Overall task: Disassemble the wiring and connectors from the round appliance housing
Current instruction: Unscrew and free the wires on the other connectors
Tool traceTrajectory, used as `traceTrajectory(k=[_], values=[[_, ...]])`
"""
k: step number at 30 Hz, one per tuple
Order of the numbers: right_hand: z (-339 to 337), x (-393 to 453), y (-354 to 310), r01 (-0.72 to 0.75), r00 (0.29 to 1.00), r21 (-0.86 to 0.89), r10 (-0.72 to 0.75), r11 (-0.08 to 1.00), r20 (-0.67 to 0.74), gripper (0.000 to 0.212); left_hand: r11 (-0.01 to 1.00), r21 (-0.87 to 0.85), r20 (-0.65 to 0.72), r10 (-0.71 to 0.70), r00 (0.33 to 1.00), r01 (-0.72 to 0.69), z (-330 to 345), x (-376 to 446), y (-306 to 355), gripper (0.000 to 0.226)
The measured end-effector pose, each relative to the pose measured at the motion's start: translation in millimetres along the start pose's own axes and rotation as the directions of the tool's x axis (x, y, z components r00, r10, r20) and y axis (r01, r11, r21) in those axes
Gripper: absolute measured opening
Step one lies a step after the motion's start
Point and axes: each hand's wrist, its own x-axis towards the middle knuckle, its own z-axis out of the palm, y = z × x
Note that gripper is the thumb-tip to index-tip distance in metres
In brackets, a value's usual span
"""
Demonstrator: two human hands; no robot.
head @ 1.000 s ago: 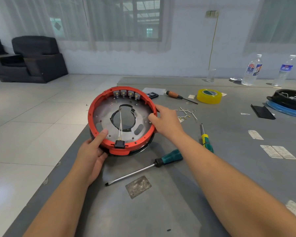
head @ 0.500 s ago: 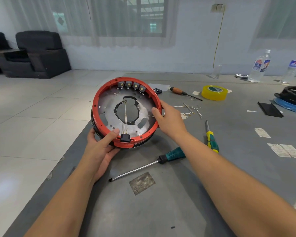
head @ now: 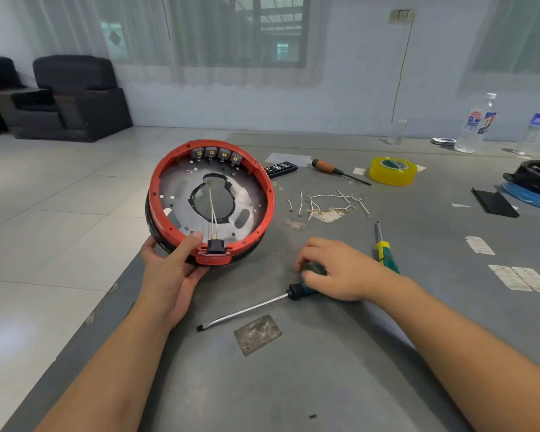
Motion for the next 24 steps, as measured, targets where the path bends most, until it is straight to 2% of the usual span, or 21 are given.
traceTrajectory(k=[2,5,8,11,14,16,17,19,21,22,23,24], values=[[-2.8,-9.4,4.0,-0.031,0.994,-0.038,0.035,0.999,0.106,0.028,1.0,0.005,-0.01,0.012,1.0,-0.012,0.5,-0.2,-0.5,0.079],[-4.0,-14.6,9.5,-0.029,0.99,-0.085,0.04,0.996,0.139,0.035,1.0,0.006,-0.013,0.03,0.999,-0.03,0.7,-0.9,-1.5,0.079],[-4.5,-17.0,14.0,-0.025,0.992,0.035,0.02,0.999,0.122,0.034,0.999,0.004,-0.003,0.034,0.999,-0.034,-0.4,-1.2,-0.8,0.081],[-5.7,-18.1,18.9,-0.042,0.999,0.146,0.041,0.988,0.008,0.033,0.999,-0.003,-0.01,0.035,0.999,-0.035,0.0,-0.9,-0.2,0.082],[-9.0,-20.4,19.3,-0.073,0.989,0.402,0.12,0.913,-0.092,0.036,0.999,-0.01,-0.015,0.036,0.999,-0.037,0.9,-0.5,-0.7,0.081],[-7.8,-20.5,16.7,-0.081,0.969,0.631,0.209,0.772,-0.131,0.04,0.999,-0.011,-0.011,0.04,0.999,-0.04,1.5,-1.3,-1.1,0.08],[-5.9,-19.2,13.8,-0.079,0.951,0.741,0.273,0.667,-0.145,0.042,0.999,-0.011,-0.009,0.042,0.999,-0.042,1.7,-1.9,-1.2,0.08],[0.9,-13.5,5.9,-0.014,0.91,0.942,0.394,0.334,-0.126,0.047,0.999,-0.011,-0.007,0.043,0.999,-0.043,2.3,-3.3,-1.2,0.078],[8.2,-7.8,-3.4,0.098,0.896,0.995,0.438,-0.023,-0.078,0.044,0.999,-0.008,-0.005,0.044,0.999,-0.044,2.8,-4.2,-1.1,0.076],[10.6,-6.2,-7.7,0.13,0.893,0.985,0.445,-0.116,-0.066,0.041,0.999,-0.002,-0.004,0.044,0.999,-0.044,3.0,-4.7,-1.0,0.075],[11.8,-5.2,-10.9,0.14,0.891,0.98,0.451,-0.143,-0.062,0.041,0.999,0.002,-0.005,0.042,0.999,-0.042,3.4,-5.2,-0.9,0.075],[12.1,-4.1,-13.3,0.128,0.89,0.984,0.452,-0.124,-0.059,0.043,0.999,0.006,-0.009,0.04,0.999,-0.04,4.1,-5.7,-0.7,0.075]])
